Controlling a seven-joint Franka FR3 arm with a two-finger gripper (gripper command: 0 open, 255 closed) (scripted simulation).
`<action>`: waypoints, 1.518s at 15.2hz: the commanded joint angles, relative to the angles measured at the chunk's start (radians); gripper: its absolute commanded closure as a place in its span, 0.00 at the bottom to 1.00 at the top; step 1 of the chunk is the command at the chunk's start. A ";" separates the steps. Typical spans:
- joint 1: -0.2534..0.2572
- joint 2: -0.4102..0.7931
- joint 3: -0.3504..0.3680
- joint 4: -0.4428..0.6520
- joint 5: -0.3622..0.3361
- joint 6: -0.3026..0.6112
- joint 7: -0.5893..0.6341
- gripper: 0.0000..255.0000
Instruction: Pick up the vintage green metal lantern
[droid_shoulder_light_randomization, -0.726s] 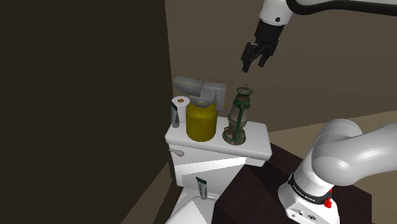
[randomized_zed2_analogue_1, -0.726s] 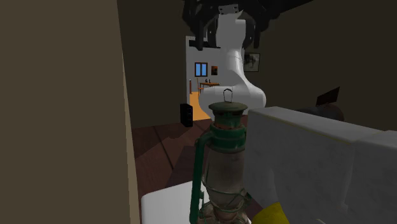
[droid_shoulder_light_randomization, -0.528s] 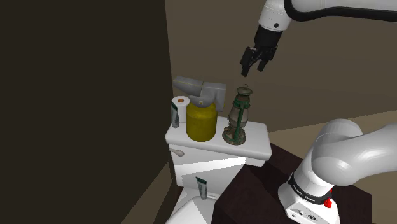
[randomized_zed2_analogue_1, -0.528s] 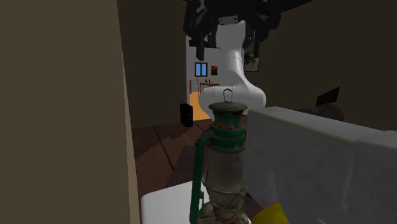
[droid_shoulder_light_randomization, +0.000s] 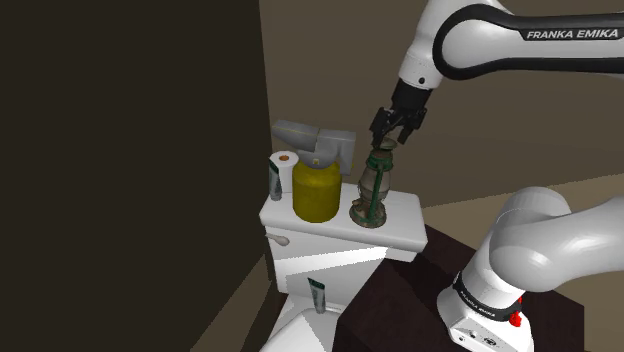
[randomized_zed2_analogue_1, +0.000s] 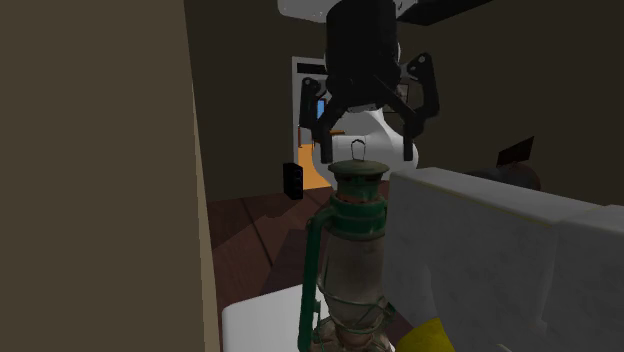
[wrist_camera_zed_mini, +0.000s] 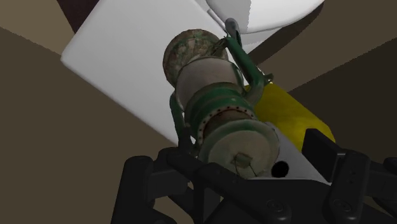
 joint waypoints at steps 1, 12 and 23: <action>-0.001 -0.001 -0.003 -0.028 0.000 0.027 -0.001 0.00; -0.002 -0.002 -0.005 -0.077 -0.001 0.075 -0.004 1.00; 0.000 0.004 -0.001 0.021 0.002 -0.016 0.001 1.00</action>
